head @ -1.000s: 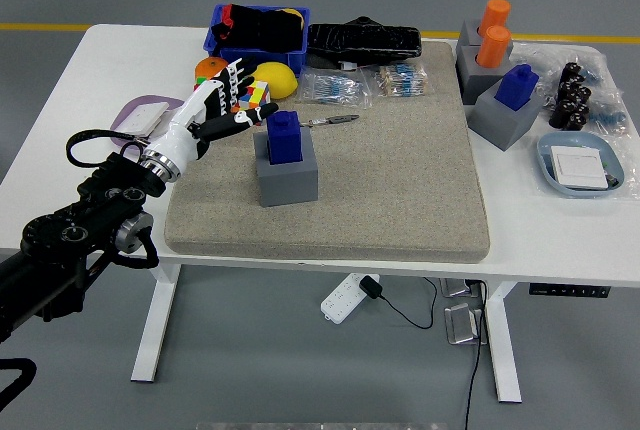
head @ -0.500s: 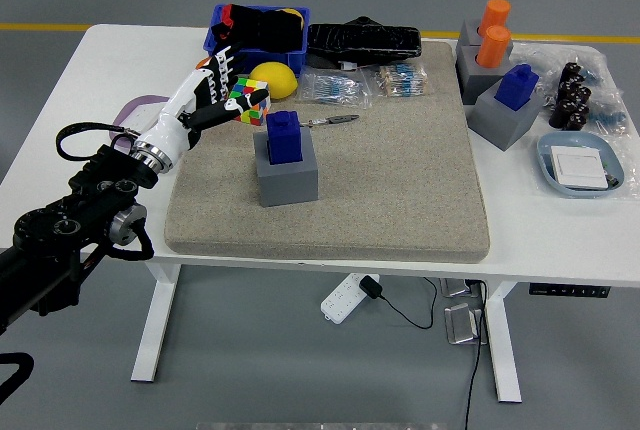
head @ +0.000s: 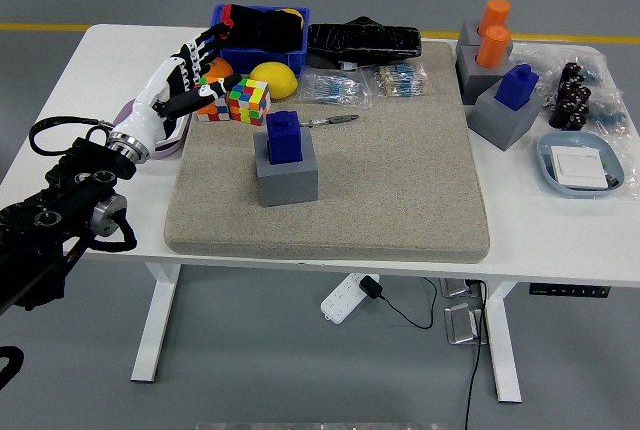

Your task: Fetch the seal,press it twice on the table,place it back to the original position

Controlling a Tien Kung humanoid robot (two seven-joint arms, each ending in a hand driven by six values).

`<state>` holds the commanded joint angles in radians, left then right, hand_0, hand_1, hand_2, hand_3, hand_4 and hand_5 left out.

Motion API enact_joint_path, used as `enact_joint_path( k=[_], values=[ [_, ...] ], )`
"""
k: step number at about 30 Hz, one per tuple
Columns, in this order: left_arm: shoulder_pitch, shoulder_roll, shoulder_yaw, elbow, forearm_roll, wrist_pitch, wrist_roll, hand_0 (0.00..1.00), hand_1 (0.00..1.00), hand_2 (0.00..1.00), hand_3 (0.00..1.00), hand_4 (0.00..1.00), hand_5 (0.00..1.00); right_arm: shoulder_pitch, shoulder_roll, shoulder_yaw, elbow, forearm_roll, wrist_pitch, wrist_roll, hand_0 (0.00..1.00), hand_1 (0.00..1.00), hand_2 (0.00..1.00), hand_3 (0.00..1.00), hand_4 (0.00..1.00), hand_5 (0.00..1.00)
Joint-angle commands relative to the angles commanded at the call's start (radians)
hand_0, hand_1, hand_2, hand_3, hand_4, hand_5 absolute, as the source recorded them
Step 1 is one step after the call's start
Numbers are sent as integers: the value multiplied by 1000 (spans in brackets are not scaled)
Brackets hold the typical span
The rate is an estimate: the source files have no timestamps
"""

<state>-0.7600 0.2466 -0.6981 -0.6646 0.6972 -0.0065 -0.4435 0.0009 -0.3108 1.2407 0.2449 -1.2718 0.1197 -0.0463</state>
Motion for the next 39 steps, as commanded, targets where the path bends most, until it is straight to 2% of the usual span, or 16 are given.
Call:
enact_joint_path(
  k=[17, 39],
  values=[
    [1, 32, -82, 56, -3, 2, 9, 998, 998, 998, 988, 998, 366, 2, -5, -8, 1, 3, 0, 1, 767, 674, 648, 615, 796, 486],
    [2, 34, -96, 60, -6, 14, 10, 998, 998, 998, 977, 998, 366, 0, -6, -6, 2, 3, -2, 0, 767, 674, 647, 614, 797, 486]
  ],
)
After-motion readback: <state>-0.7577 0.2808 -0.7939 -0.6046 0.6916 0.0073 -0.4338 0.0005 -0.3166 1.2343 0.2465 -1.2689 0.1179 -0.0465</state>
